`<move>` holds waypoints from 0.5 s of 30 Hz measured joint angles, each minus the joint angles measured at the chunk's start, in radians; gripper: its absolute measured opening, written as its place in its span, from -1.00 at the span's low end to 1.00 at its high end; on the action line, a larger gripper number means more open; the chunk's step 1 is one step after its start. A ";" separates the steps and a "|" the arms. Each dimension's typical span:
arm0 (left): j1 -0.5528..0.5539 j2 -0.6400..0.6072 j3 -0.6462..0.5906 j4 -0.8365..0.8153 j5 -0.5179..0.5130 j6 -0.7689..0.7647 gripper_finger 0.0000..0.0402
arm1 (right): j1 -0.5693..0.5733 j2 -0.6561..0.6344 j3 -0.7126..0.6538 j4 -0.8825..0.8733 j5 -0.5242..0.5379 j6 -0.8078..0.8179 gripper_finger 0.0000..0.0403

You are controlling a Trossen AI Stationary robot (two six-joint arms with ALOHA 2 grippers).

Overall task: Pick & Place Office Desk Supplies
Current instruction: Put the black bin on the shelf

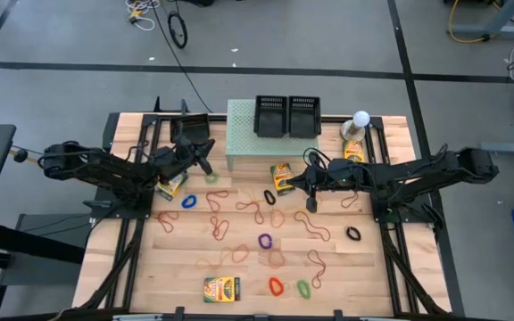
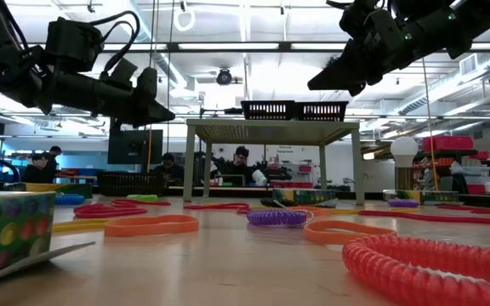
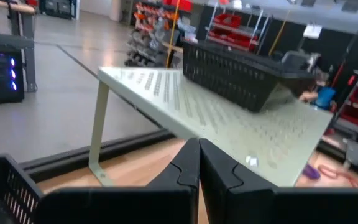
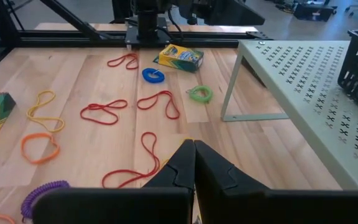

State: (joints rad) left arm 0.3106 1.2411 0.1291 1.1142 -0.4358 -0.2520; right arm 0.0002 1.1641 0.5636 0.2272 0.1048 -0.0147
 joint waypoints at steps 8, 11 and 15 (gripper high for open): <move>-0.003 0.000 0.000 -0.049 -0.007 -0.001 -0.97 | 0.000 0.000 0.000 0.000 0.000 0.000 -0.97; 0.000 0.000 0.000 -0.049 -0.014 0.005 -0.97 | 0.000 0.000 0.000 0.000 0.000 0.000 -0.97; 0.000 0.000 0.000 -0.049 -0.019 0.018 -0.97 | 0.000 0.000 0.000 0.000 0.000 0.000 -0.97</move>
State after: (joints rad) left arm 0.3103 1.2412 0.1291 1.0648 -0.4545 -0.2339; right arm 0.0002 1.1641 0.5640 0.2272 0.1051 -0.0149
